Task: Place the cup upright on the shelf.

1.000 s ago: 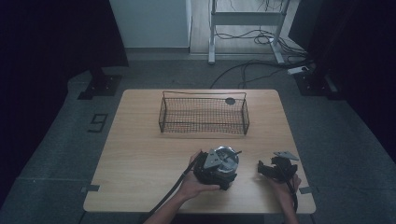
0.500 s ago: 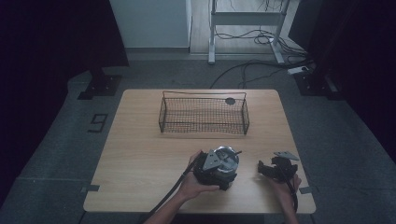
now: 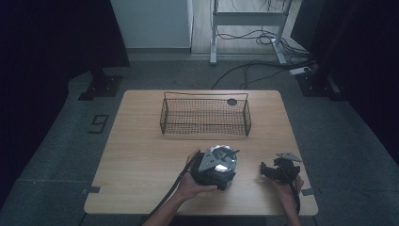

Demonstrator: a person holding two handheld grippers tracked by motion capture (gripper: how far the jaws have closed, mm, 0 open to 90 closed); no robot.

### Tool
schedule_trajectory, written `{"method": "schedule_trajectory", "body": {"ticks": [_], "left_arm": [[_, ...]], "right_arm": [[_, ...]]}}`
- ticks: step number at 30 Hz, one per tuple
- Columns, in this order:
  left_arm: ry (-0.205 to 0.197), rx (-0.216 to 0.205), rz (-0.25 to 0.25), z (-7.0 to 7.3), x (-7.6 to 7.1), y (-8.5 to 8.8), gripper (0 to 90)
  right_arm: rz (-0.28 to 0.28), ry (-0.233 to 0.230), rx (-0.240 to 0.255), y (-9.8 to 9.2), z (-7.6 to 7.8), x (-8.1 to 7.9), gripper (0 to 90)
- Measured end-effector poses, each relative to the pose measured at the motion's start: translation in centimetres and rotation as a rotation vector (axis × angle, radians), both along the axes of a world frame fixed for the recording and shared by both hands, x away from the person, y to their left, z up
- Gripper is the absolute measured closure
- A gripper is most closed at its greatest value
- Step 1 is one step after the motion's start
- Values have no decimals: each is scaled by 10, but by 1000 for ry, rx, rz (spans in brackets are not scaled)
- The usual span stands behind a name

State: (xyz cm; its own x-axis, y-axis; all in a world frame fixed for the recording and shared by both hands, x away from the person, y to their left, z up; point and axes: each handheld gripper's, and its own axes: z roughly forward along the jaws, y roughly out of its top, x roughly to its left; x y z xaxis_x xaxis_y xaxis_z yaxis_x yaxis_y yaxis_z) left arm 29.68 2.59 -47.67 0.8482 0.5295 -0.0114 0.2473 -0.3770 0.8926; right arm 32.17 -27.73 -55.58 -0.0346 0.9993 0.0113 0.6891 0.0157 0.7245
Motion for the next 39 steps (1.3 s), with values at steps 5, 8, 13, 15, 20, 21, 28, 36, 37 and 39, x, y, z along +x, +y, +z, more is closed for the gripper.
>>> {"method": "schedule_trajectory", "body": {"ticks": [5,8,13,15,20,21,28,36,37,39], "left_arm": [[-4,4,10,3,1,5,41],[-5,8,14,5,1,7,41],[-14,10,25,8,3,12,41],[-13,5,27,10,3,15,41],[-7,-9,33,16,6,21,41],[-7,-9,33,16,6,21,41],[-23,-10,56,24,9,27,41],[-8,-26,68,29,13,34,41],[-8,-27,72,30,14,35,41],[-13,-26,82,32,15,37,41]], "right_arm": [[-1,0,1,0,0,0,55],[-1,0,1,0,0,0,55],[-1,-1,1,0,0,0,55],[-1,-1,1,0,0,0,55],[-1,-1,1,0,0,0,55],[-1,-1,1,0,0,0,55],[-1,-1,1,0,0,0,55],[-1,0,1,0,0,0,55],[-1,-1,1,0,0,0,55],[-1,-1,1,0,0,0,55]]}}
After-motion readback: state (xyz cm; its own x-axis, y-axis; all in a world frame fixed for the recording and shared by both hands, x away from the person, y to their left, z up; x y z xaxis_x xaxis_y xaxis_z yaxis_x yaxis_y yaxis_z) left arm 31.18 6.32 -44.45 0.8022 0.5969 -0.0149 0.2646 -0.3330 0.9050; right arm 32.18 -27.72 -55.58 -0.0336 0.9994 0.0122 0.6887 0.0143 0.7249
